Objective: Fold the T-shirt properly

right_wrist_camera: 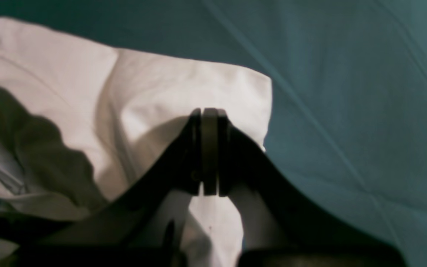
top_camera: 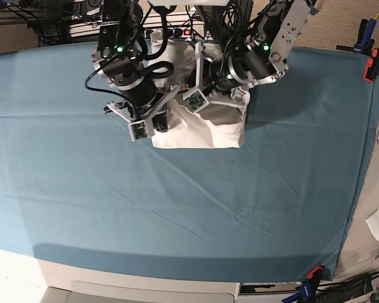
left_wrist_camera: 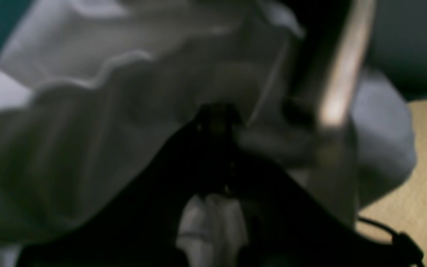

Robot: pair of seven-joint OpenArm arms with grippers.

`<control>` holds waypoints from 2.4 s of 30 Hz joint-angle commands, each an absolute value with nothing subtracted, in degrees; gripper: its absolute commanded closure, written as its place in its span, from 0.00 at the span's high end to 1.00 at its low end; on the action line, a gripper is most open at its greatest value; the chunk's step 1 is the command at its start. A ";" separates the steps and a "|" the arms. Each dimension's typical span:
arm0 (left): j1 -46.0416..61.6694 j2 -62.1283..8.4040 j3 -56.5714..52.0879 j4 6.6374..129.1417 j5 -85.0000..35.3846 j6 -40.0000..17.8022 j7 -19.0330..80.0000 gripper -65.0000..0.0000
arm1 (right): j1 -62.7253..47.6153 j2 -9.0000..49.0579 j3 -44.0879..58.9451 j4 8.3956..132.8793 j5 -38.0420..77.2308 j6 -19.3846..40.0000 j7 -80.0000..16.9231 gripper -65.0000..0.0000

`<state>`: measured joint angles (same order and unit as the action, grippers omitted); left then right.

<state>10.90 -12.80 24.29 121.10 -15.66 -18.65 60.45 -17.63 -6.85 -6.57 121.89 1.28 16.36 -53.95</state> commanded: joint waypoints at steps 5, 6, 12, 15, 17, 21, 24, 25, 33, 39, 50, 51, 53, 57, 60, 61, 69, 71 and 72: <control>11.62 -15.70 24.21 122.17 -12.58 -18.81 61.76 0.00 | -15.73 -6.85 -6.63 117.32 -1.19 16.25 -52.34 0.00; 11.62 -16.27 24.21 122.30 -11.99 -18.81 61.78 0.00 | -15.05 -6.70 -6.66 115.44 -1.17 16.25 -52.36 0.00; 11.64 -19.53 24.18 124.90 -9.56 -18.83 62.37 0.00 | -10.04 -6.66 -6.66 104.68 -1.61 16.23 -52.38 0.00; 11.86 -21.06 24.18 125.93 -9.61 -18.83 63.44 0.00 | -7.90 -6.68 -6.66 102.10 -2.24 16.19 -52.49 0.00; 12.58 -22.28 24.18 126.65 -9.58 -18.83 63.75 0.00 | -7.05 -6.68 -6.66 101.78 -2.85 15.97 -52.58 0.00; 14.52 -25.19 24.18 127.63 -9.56 -18.85 65.04 0.00 | -6.13 -6.68 -6.66 101.78 -2.83 15.94 -52.97 0.00; 15.38 -27.42 24.21 127.63 -8.91 -18.83 65.28 0.00 | -6.17 -6.70 -6.66 101.78 -2.81 15.94 -53.63 0.00; 15.44 -28.10 24.21 127.63 -8.47 -18.81 65.67 0.00 | -6.17 -6.70 -6.66 101.78 -2.81 15.94 -53.84 0.00; 15.42 -32.67 24.18 127.63 -0.89 -15.11 66.08 0.00 | -6.17 -6.70 -6.68 102.00 -1.58 15.99 -54.96 0.00; 15.42 -35.24 23.00 127.63 7.01 -6.52 66.04 0.00 | -6.17 -6.68 -6.70 106.72 0.40 16.01 -56.69 0.00; 18.48 -35.40 6.17 127.63 -3.05 -4.47 63.22 0.02 | -6.13 -6.66 -6.15 121.27 -6.07 19.05 -55.61 0.35; 19.14 -35.40 4.73 127.63 -4.38 -4.89 63.09 0.05 | -5.96 -6.66 -5.28 121.12 -5.76 19.03 -55.40 0.38; 20.34 -35.40 2.39 127.63 -6.90 -5.96 62.98 0.13 | -4.86 -6.66 -1.91 120.62 -3.01 19.03 -55.40 0.39; 21.98 -35.40 -0.54 127.63 -10.41 -7.55 62.87 0.20 | -0.64 -6.68 9.17 116.40 11.05 21.78 -56.90 0.39; 22.09 -35.38 -0.73 127.61 -10.79 -7.55 62.54 0.20 | 3.14 -6.66 17.26 109.40 25.12 25.76 -62.37 0.39; 22.09 -35.38 -0.73 127.61 -10.81 -7.55 62.33 0.20 | 4.23 -6.68 19.53 106.32 30.09 27.44 -64.62 0.39; 22.09 -35.38 -0.73 127.52 -11.22 -7.57 61.93 0.27 | 9.91 -4.75 25.71 83.50 51.81 34.61 -77.06 0.39; 22.11 -35.38 -0.73 127.48 -11.22 -7.57 61.95 0.29 | 10.02 -3.51 25.26 82.46 52.23 34.70 -77.56 0.39; 22.11 -35.38 -0.73 127.46 -11.22 -7.57 61.95 0.29 | 10.00 -2.94 25.06 82.46 51.99 34.68 -77.65 0.39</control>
